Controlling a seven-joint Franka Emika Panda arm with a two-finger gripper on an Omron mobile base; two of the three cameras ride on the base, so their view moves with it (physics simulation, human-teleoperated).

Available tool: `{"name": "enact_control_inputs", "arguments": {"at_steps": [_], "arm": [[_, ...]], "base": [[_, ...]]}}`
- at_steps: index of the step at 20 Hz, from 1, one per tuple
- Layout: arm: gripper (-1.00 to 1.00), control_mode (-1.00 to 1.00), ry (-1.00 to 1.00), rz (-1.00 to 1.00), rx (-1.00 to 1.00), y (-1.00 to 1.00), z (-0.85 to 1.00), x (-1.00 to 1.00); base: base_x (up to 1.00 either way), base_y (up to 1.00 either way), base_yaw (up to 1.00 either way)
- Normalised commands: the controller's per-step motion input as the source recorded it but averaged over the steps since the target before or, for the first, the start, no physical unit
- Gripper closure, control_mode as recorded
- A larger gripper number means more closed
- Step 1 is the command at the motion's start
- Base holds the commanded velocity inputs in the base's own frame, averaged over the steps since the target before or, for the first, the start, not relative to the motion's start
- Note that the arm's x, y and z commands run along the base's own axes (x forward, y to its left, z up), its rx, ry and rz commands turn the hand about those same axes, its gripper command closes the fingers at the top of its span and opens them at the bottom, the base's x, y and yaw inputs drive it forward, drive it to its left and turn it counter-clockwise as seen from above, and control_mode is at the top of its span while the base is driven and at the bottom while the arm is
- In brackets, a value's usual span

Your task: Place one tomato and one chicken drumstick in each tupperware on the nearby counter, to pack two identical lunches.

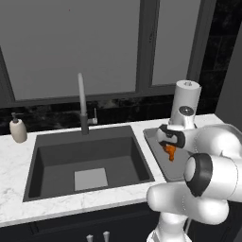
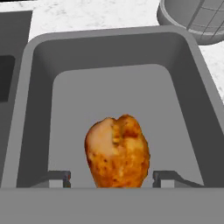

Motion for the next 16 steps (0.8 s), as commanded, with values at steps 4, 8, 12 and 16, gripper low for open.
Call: {"name": "enact_control_inputs", "arguments": {"at_steps": [4, 8, 12, 16], "arm": [[-1.00, -1.00, 0.00, 0.00, 0.00, 0.00, 0.00, 0.02], [-1.00, -1.00, 0.00, -0.05, 0.00, -0.09, 0.10, -0.03], [-1.00, -1.00, 0.00, -0.05, 0.06, 0.08, 0.53, -0.79], [-1.00, -1.00, 0.00, -0.08, 0.14, 0.22, 0.81, -1.00]], "base": [[0.00, 0.00, 0.00], [0.00, 0.00, 0.00], [0.00, 0.00, 0.00], [0.00, 0.00, 0.00]]}}
